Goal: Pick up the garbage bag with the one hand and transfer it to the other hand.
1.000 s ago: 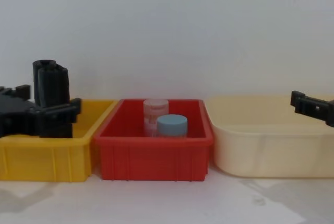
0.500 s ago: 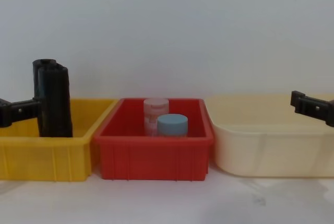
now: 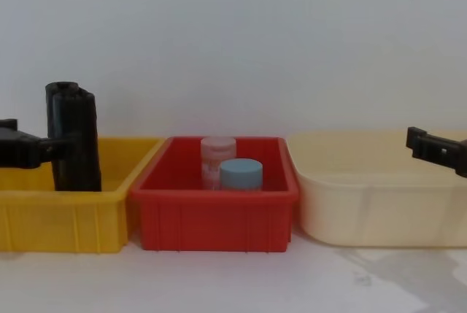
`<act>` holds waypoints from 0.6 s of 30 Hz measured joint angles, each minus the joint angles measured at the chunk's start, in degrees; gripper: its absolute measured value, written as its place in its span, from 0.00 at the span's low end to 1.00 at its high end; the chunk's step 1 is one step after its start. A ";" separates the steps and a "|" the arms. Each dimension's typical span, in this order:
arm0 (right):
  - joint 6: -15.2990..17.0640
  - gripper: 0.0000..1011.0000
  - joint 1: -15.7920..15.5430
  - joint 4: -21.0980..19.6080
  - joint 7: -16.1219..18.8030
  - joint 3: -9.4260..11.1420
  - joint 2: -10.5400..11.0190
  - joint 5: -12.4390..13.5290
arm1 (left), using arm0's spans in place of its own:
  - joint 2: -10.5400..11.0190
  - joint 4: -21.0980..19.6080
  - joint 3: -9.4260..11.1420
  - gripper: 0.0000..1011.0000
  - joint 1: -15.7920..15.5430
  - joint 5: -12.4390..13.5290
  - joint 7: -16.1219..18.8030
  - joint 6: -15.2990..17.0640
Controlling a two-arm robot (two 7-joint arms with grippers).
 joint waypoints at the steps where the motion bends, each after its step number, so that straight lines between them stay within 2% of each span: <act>1: 0.00 0.99 0.00 0.00 0.00 0.00 0.00 0.00 | -0.34 0.75 0.36 0.99 -0.88 0.10 -0.28 0.23; 18: 0.00 0.99 0.00 0.00 0.00 0.00 0.00 0.00 | -3.39 8.87 3.49 0.99 -9.20 2.38 -2.51 1.99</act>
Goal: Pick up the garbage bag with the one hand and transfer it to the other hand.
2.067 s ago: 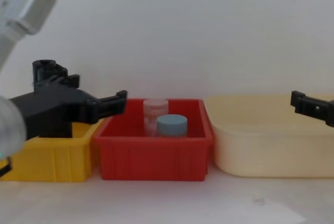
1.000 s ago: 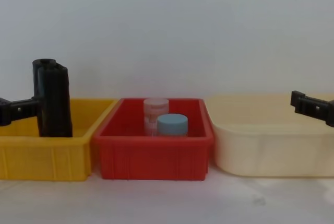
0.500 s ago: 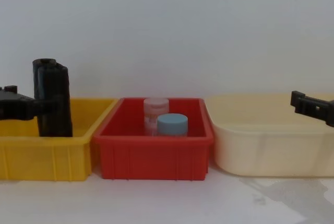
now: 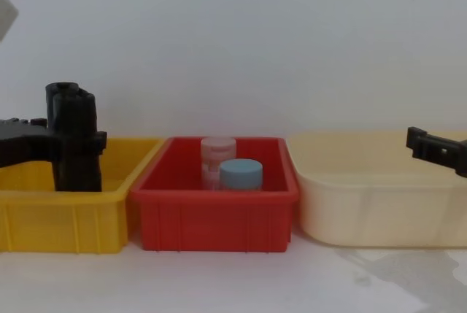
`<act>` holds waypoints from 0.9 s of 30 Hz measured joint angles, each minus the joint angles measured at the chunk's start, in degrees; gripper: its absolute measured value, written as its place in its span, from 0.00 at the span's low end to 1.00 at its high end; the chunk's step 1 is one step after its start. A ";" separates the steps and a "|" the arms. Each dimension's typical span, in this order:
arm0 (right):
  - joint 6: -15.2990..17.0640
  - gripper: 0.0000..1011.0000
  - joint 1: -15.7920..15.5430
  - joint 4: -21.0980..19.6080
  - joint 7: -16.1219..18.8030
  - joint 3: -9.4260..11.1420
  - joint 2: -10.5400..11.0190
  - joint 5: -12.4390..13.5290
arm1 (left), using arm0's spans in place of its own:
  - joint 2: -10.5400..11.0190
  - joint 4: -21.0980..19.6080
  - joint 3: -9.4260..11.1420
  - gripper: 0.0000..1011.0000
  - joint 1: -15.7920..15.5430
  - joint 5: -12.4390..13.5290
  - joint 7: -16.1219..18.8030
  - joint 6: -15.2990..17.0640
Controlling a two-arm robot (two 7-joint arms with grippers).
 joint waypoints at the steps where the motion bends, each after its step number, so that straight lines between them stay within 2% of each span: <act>1: 0.00 0.99 0.00 0.00 0.00 0.00 0.00 0.00 | -0.21 0.55 0.23 0.99 -0.60 0.32 -0.05 0.14; 14: 0.00 0.99 0.00 0.00 0.00 0.00 0.00 0.00 | -1.71 4.34 1.63 0.98 -4.52 2.48 -0.01 1.22; 22: 0.00 0.99 0.00 0.00 0.00 0.00 0.00 0.00 | -2.15 5.45 2.03 0.80 -5.68 3.15 0.04 1.52; 27: 0.00 0.99 0.00 0.00 0.00 0.00 0.00 0.00 | -2.33 5.87 2.20 0.63 -6.14 3.39 0.06 1.66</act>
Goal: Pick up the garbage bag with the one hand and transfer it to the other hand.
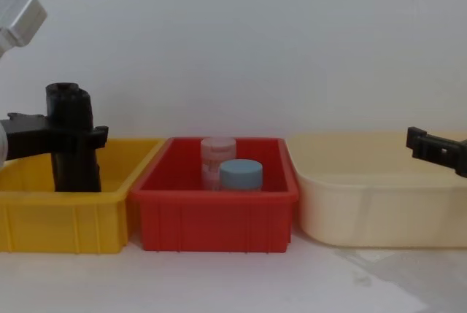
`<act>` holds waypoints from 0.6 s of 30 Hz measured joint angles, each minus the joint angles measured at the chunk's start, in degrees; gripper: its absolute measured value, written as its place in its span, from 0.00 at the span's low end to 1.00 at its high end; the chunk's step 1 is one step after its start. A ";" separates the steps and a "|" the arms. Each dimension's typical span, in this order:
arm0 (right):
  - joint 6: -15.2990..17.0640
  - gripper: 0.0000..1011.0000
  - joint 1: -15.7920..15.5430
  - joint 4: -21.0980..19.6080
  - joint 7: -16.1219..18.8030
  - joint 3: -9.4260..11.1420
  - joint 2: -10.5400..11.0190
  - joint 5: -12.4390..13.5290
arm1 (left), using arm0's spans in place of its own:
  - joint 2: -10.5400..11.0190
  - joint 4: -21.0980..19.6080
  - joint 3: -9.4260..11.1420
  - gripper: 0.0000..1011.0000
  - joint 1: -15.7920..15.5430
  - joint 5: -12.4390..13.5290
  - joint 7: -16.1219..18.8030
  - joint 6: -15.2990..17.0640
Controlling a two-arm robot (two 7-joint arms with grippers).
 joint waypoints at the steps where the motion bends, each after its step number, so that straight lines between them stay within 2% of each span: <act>1: 0.00 0.99 0.00 0.00 0.00 0.00 0.00 0.00 | -0.02 0.05 0.01 0.61 -0.05 0.03 0.00 0.01; 4: 0.00 0.99 0.00 0.00 0.00 0.00 0.00 0.00 | -0.10 0.19 0.06 0.55 -0.20 0.12 0.01 0.05; 10: 0.00 0.99 0.00 0.00 0.00 0.00 0.00 0.00 | -0.06 -0.05 0.03 0.50 -0.21 0.21 -0.04 0.15; 18: 0.00 0.99 0.00 0.00 0.00 0.00 0.00 0.00 | 0.73 -3.45 -0.52 0.45 -0.77 0.18 -1.37 0.95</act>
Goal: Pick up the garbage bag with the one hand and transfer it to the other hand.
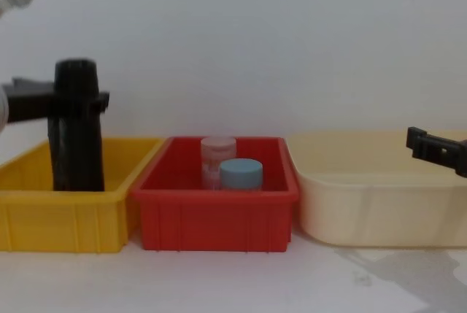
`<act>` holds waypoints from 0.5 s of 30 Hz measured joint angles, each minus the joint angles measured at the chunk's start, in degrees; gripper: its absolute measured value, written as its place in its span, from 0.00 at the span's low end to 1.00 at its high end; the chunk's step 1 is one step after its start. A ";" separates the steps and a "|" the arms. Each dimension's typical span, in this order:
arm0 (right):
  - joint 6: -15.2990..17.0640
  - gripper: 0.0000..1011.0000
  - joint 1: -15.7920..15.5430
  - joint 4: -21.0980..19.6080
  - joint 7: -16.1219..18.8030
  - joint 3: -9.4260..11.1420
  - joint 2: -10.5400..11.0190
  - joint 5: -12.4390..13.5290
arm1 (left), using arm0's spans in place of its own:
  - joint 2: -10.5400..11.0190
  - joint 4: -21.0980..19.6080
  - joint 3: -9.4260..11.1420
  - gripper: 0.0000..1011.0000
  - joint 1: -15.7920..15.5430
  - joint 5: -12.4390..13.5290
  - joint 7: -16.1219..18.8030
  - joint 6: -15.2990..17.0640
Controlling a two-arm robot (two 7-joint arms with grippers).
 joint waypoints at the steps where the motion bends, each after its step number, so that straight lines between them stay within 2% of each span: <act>1: 0.00 0.99 0.00 0.00 0.00 0.00 0.00 0.00 | 0.08 -0.39 -0.06 0.44 -0.12 -0.02 -0.15 0.11; 7: 0.00 0.99 0.00 0.00 0.00 0.00 0.00 0.00 | 0.74 -3.85 -0.51 0.41 -1.88 -0.46 -2.03 1.18; 15: 0.00 0.99 0.00 0.00 0.00 0.00 0.00 0.00 | 0.59 -7.07 -0.30 0.37 -6.01 -1.54 -5.34 3.38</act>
